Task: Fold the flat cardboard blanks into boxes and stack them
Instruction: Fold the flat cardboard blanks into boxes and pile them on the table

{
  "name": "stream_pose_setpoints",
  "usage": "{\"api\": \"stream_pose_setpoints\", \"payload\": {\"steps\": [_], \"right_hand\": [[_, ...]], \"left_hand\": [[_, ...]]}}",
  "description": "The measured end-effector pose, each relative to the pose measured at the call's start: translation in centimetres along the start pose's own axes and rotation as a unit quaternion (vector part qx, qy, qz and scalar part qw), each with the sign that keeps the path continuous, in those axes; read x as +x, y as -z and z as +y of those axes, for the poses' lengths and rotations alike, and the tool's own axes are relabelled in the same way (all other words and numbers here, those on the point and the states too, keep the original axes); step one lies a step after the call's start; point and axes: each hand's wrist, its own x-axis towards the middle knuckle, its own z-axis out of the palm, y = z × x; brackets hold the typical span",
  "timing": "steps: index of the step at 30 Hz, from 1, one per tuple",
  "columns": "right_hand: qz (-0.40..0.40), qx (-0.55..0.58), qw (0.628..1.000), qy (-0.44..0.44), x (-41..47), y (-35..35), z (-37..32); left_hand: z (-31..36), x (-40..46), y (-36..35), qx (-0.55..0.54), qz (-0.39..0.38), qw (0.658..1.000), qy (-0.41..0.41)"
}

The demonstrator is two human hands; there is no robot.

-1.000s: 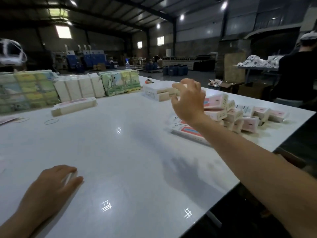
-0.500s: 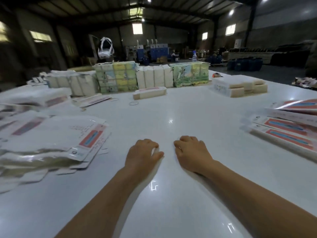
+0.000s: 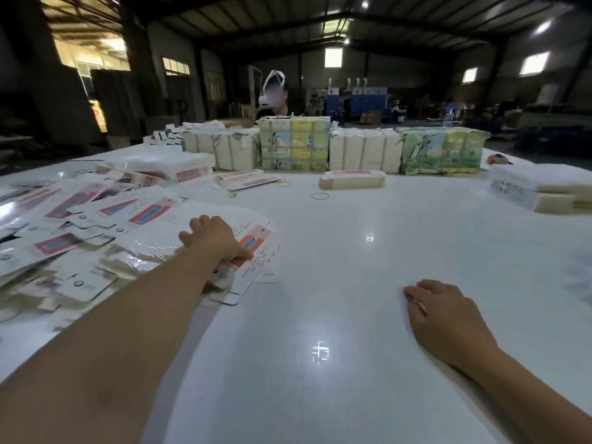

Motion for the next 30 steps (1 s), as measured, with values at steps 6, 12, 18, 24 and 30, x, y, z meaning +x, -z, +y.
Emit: {"api": "stream_pose_setpoints", "payload": {"steps": [6, 12, 18, 24, 30], "right_hand": [[0.006, 0.017, 1.000, 0.000, -0.3, 0.2, -0.2], [0.008, 0.020, 1.000, -0.003, -0.2, 0.3, -0.3], [0.000, 0.019, 1.000, 0.003, -0.1, 0.3, -0.3], [-0.019, 0.020, 1.000, 0.012, 0.1, 0.2, -0.4], [0.068, 0.553, 0.817, -0.148, -0.2, 2.7, -0.7]], "left_hand": [[-0.7, 2.2, 1.6, -0.142, -0.068, 0.988, -0.003], [-2.9, 3.2, 3.2, -0.276, -0.060, 0.959, 0.029], [-2.7, 2.0, 3.4, -0.148, 0.022, 0.988, -0.027], [1.3, -1.1, 5.8, -0.341, 0.006, 0.930, -0.136], [6.8, -9.4, 3.4, -0.444, -0.119, 0.842, -0.282]]}}
